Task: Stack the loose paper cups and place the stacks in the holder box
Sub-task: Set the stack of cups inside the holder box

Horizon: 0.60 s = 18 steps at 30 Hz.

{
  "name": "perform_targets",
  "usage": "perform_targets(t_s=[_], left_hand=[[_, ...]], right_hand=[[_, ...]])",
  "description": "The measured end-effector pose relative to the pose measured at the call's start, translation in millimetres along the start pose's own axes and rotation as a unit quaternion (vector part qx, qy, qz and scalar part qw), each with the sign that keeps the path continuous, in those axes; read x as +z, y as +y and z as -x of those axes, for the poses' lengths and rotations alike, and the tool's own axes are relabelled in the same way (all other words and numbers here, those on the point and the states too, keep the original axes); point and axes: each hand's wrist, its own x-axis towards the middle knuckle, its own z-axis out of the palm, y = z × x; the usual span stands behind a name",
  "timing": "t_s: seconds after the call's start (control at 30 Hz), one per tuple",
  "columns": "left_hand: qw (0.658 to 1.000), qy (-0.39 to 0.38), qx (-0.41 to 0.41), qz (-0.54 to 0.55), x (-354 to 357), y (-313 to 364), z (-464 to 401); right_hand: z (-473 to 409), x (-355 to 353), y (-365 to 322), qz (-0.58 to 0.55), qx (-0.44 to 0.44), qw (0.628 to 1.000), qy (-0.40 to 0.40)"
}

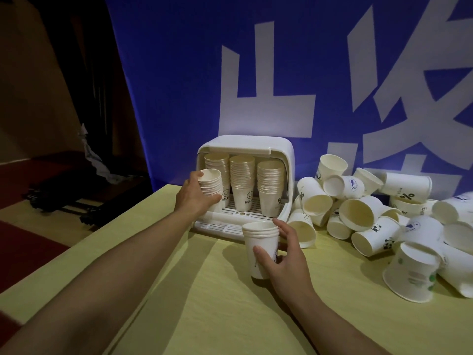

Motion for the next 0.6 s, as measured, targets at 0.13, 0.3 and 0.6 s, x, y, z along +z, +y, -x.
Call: perform_targets(t_s=[0.13, 0.3, 0.6], left_hand=[[1.000, -0.014, 0.005, 0.004, 0.7, -2.4, 0.7], [0.998, 0.020, 0.014, 0.064, -2.6, 1.0, 14.2], [0.949, -0.013, -0.027, 0.315, 17.0, 49.7, 120.6]], right_hand=[[2.1, -0.8, 1.0, 0.004, 0.003, 1.000, 0.002], [2.0, -2.3, -3.0, -0.007, 0.003, 1.000, 0.016], [7.0, -24.0, -36.6, -0.034, -0.002, 0.995, 0.094]])
